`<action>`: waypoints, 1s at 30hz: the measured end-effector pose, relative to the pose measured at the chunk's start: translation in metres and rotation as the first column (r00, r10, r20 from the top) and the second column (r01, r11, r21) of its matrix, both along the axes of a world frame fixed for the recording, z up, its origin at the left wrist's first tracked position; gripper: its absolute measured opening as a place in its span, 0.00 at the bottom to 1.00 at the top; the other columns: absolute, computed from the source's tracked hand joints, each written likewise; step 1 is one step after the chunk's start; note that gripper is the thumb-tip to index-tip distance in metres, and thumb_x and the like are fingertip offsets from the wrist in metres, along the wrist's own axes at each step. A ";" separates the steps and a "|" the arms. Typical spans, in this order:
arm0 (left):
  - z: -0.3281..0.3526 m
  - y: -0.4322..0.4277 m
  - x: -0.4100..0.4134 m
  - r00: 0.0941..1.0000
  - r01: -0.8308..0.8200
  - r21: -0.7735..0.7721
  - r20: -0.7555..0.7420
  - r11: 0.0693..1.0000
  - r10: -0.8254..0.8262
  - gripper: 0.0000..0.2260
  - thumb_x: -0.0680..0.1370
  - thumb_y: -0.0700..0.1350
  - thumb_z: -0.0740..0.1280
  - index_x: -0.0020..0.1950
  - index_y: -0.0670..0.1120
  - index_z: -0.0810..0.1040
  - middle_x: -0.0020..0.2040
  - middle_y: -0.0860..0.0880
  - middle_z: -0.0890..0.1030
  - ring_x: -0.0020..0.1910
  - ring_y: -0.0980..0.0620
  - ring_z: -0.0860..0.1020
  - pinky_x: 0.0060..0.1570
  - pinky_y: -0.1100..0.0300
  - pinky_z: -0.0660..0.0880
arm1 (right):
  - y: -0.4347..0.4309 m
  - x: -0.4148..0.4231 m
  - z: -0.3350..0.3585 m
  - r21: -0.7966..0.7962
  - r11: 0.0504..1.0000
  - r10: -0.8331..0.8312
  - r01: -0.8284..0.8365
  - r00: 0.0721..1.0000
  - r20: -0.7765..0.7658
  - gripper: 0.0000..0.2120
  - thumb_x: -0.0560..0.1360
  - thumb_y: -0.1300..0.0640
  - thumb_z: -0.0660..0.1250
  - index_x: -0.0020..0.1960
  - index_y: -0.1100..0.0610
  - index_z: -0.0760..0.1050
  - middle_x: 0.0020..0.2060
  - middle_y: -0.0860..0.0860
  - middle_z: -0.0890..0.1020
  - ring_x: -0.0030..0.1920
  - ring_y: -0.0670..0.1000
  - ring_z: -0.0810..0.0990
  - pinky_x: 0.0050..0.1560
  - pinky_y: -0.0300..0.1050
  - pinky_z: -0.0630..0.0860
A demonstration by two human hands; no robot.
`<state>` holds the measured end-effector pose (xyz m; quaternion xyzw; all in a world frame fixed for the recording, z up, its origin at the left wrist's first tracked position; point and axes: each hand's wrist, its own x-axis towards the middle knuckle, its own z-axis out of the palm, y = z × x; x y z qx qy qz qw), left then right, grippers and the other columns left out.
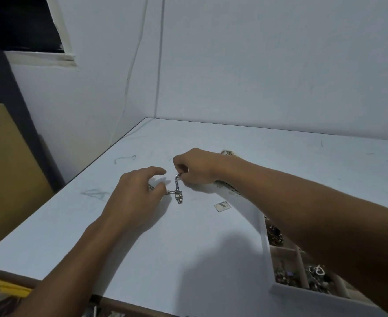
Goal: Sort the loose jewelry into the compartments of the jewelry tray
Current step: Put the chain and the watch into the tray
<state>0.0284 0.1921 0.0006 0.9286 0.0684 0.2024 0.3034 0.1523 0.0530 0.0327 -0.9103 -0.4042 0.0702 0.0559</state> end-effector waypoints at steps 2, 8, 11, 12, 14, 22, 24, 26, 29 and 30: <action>0.003 0.001 0.003 1.000 -0.005 -0.080 0.009 0.997 0.005 0.12 0.77 0.46 0.65 0.60 0.52 0.80 0.58 0.55 0.81 0.55 0.55 0.77 0.52 0.65 0.67 | -0.002 -0.002 0.008 0.043 0.999 0.007 -0.007 1.000 -0.007 0.02 0.74 0.59 0.61 0.43 0.55 0.69 0.42 0.52 0.77 0.41 0.54 0.74 0.40 0.48 0.70; 0.015 0.009 0.019 0.997 -0.041 -0.481 0.040 0.876 0.068 0.09 0.78 0.52 0.62 0.53 0.54 0.80 0.54 0.57 0.82 0.57 0.55 0.78 0.62 0.54 0.72 | -0.001 -0.005 0.045 0.176 0.984 -0.029 0.039 0.998 -0.060 0.07 0.74 0.60 0.63 0.51 0.55 0.76 0.43 0.51 0.83 0.36 0.48 0.80 0.45 0.45 0.78; 0.025 0.005 0.024 0.997 -0.024 -0.639 0.044 0.769 0.068 0.12 0.79 0.53 0.60 0.55 0.51 0.79 0.52 0.56 0.83 0.54 0.54 0.79 0.60 0.50 0.75 | 0.001 -0.008 0.064 0.131 0.991 -0.025 0.028 0.999 -0.024 0.09 0.75 0.60 0.62 0.51 0.56 0.80 0.39 0.49 0.84 0.36 0.47 0.81 0.46 0.41 0.76; 0.028 0.004 0.026 0.997 -0.020 -0.670 0.045 0.742 0.068 0.12 0.80 0.53 0.60 0.55 0.50 0.79 0.51 0.55 0.83 0.53 0.54 0.80 0.59 0.50 0.75 | 0.002 -0.010 0.070 0.125 0.992 -0.022 0.024 1.000 -0.012 0.09 0.75 0.60 0.62 0.50 0.56 0.80 0.38 0.49 0.84 0.36 0.47 0.81 0.45 0.40 0.76; 0.036 0.000 0.029 0.996 -0.008 -0.717 0.057 0.697 0.070 0.13 0.81 0.53 0.58 0.53 0.49 0.79 0.51 0.53 0.83 0.53 0.51 0.80 0.58 0.50 0.75 | 0.002 -0.012 0.081 0.130 0.991 -0.015 0.016 1.000 -0.005 0.08 0.75 0.59 0.61 0.49 0.56 0.80 0.39 0.50 0.85 0.35 0.47 0.82 0.42 0.39 0.76; 0.070 -0.013 0.036 0.996 0.059 -0.778 0.089 0.626 0.017 0.18 0.81 0.56 0.54 0.52 0.47 0.78 0.49 0.51 0.84 0.53 0.48 0.80 0.58 0.50 0.74 | -0.004 -0.021 0.120 0.176 0.984 -0.014 0.007 0.999 0.041 0.04 0.75 0.59 0.62 0.46 0.56 0.75 0.38 0.49 0.85 0.34 0.45 0.84 0.43 0.41 0.77; 0.076 -0.016 0.037 0.995 0.089 -0.756 0.095 0.649 -0.025 0.20 0.82 0.58 0.52 0.52 0.47 0.78 0.50 0.50 0.84 0.54 0.47 0.80 0.58 0.50 0.74 | -0.006 -0.024 0.127 0.189 0.982 -0.019 0.013 0.999 0.033 0.04 0.74 0.60 0.62 0.47 0.56 0.75 0.36 0.48 0.86 0.35 0.41 0.84 0.51 0.43 0.78; 0.081 -0.019 0.038 0.992 0.123 -0.737 0.102 0.665 -0.070 0.22 0.82 0.59 0.51 0.53 0.47 0.78 0.50 0.50 0.84 0.54 0.49 0.80 0.59 0.50 0.74 | -0.007 -0.026 0.133 0.192 0.981 -0.012 0.005 0.999 0.035 0.03 0.74 0.59 0.63 0.46 0.55 0.75 0.37 0.48 0.86 0.35 0.39 0.84 0.54 0.44 0.78; 0.087 -0.023 0.038 0.986 0.165 -0.774 0.116 0.611 -0.120 0.25 0.81 0.62 0.49 0.54 0.47 0.79 0.50 0.49 0.85 0.54 0.48 0.81 0.60 0.50 0.74 | -0.010 -0.031 0.144 0.211 0.977 -0.003 -0.012 0.998 0.069 0.03 0.74 0.57 0.65 0.46 0.56 0.76 0.38 0.48 0.86 0.35 0.39 0.84 0.55 0.46 0.77; 0.088 -0.024 0.038 0.983 0.179 -0.793 0.120 0.583 -0.139 0.27 0.81 0.63 0.49 0.55 0.46 0.79 0.50 0.48 0.85 0.54 0.47 0.81 0.60 0.49 0.74 | -0.012 -0.032 0.148 0.225 0.974 -0.003 -0.014 0.997 0.076 0.03 0.74 0.57 0.65 0.47 0.56 0.76 0.38 0.49 0.86 0.36 0.40 0.84 0.55 0.45 0.78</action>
